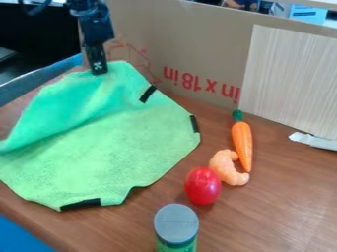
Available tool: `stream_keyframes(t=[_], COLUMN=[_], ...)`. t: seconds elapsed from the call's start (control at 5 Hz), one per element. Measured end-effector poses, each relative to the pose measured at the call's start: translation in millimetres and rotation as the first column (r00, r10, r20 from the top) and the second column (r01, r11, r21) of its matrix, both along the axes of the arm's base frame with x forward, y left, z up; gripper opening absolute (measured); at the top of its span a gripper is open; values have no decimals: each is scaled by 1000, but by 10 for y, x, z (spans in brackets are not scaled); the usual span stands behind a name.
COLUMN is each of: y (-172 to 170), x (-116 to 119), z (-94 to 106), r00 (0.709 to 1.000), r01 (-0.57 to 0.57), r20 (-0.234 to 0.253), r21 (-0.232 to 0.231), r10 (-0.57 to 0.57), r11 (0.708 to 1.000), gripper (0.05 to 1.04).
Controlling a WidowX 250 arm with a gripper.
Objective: Unfold the cloth from bottom right to top left
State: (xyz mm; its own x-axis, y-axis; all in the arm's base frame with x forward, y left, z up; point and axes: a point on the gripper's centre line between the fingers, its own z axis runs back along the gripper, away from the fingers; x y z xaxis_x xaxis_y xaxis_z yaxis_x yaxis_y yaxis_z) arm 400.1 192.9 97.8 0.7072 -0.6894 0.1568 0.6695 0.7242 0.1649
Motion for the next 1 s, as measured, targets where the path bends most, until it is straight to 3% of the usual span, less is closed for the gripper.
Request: stream_keyframes(t=[0.2, 0.4, 0.6, 0.8, 1.0], y=[-1, 3, -7, 20, 68], x=[77, 98, 136, 191, 303], z=[-47, -87, -147, -164, -180], r00=[997, 987, 975, 972, 973], r01=[68, 145, 200, 203, 195], r20=[-27, -96, -154, -166, -166], r21=[92, 209, 263, 259, 215], r10=[-66, -127, -163, -164, -161], r11=[993, 967, 944, 944, 957], gripper=[53, 53, 53, 53, 53])
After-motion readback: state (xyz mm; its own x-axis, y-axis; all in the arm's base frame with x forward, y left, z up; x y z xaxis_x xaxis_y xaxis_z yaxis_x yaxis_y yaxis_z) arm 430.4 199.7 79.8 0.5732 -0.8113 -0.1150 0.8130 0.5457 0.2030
